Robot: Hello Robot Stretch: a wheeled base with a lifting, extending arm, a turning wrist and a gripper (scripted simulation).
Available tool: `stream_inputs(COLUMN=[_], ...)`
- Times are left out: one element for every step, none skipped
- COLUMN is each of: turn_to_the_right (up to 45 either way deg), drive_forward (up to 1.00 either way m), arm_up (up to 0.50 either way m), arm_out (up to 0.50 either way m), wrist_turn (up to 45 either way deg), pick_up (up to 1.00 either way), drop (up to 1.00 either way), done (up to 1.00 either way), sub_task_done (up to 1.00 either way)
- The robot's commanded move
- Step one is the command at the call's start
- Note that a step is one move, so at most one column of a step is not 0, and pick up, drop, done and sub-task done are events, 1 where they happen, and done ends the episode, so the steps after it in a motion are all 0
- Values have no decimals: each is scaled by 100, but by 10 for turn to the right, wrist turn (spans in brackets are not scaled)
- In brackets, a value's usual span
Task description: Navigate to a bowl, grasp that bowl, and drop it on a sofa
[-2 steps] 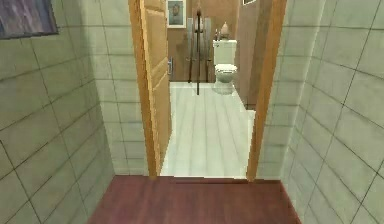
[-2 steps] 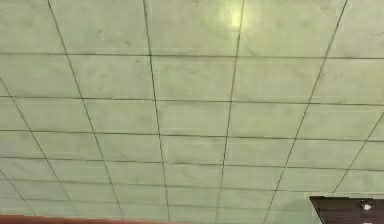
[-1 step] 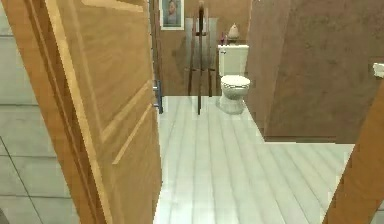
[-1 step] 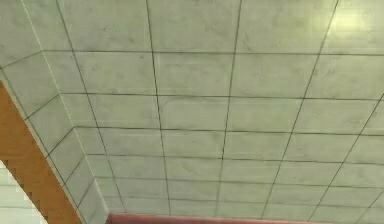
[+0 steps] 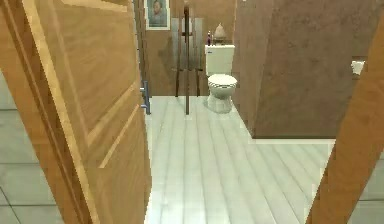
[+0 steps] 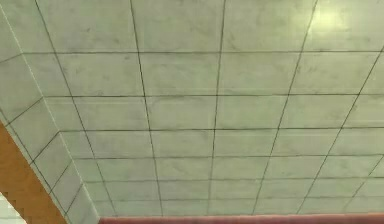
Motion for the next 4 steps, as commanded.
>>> stream_inputs(turn_to_the_right=[0, 30, 0, -360], drive_forward=[100, 0, 35, 0], arm_up=[0, 0, 0, 0], arm_out=[0, 0, 0, 0], wrist_turn=[0, 0, 0, 0], pick_up=[0, 0, 0, 0], drop=[0, 0, 0, 0], done=[0, 0, 0, 0], sub_task_done=[0, 0, 0, 0])
